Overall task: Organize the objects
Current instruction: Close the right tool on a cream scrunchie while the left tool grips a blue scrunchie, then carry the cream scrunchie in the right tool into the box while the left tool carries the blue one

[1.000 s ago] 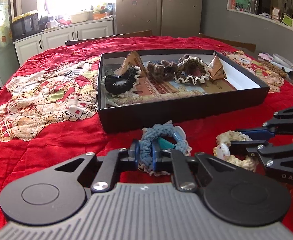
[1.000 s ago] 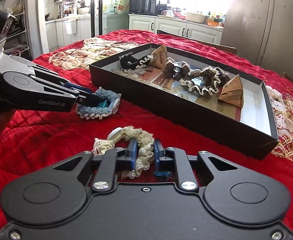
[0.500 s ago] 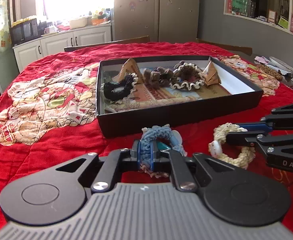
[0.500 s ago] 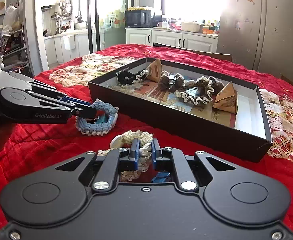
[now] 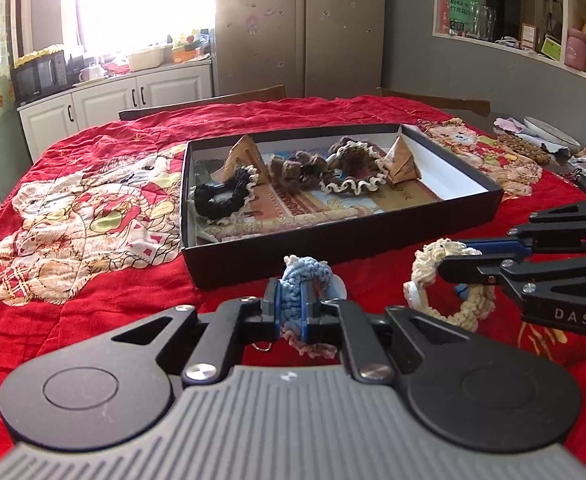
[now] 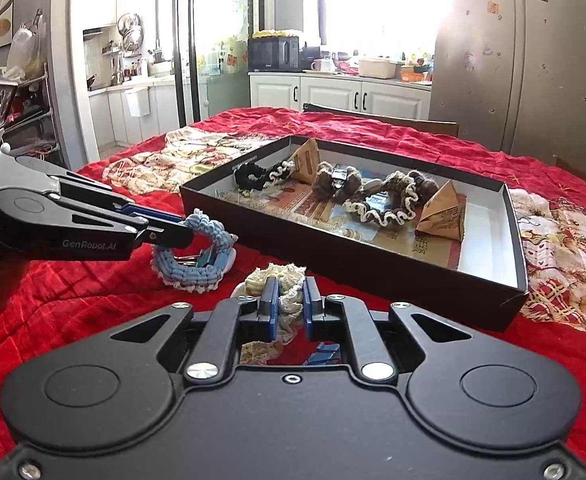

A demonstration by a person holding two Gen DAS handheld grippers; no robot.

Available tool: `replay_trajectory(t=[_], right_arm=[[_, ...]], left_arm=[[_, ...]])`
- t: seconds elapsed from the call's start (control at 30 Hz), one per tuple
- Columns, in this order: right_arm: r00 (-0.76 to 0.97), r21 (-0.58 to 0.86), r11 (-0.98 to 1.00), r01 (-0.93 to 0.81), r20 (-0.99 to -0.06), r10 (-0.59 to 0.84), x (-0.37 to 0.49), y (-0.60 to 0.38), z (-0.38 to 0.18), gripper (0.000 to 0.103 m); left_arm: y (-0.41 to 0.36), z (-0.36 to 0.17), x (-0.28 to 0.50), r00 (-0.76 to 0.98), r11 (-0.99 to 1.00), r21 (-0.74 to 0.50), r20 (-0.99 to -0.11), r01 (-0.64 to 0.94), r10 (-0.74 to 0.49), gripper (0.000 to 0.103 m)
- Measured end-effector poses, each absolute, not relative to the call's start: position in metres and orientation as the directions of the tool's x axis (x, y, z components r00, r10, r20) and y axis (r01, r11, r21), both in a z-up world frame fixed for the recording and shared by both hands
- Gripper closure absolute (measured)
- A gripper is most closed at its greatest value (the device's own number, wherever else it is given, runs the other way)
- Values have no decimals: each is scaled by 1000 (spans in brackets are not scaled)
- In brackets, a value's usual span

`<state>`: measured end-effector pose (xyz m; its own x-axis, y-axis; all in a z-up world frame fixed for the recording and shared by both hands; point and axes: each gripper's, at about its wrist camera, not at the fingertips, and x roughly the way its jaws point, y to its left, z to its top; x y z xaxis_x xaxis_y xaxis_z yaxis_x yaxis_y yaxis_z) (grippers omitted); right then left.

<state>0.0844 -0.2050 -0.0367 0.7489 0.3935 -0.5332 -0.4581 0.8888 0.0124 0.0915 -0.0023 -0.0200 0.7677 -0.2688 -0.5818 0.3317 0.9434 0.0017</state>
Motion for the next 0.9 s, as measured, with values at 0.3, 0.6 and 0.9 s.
replay_trajectory(t=[0.3,0.6,0.9], right_arm=[[762,20,891,-454,-510,400,80,-211,-28,91],[779,15,897,-442,-490,392,77,-215,-20,91],[801,9,904,-427,-461,383,75,-221,-8,91]], left_arm=[[-7,-7,82,779,933,3,-551,360,-299,92],[-11,3,79,787,927,4,-531,374,-315,92],[-14,12,77,794,923,5,-512,384,-328,92]])
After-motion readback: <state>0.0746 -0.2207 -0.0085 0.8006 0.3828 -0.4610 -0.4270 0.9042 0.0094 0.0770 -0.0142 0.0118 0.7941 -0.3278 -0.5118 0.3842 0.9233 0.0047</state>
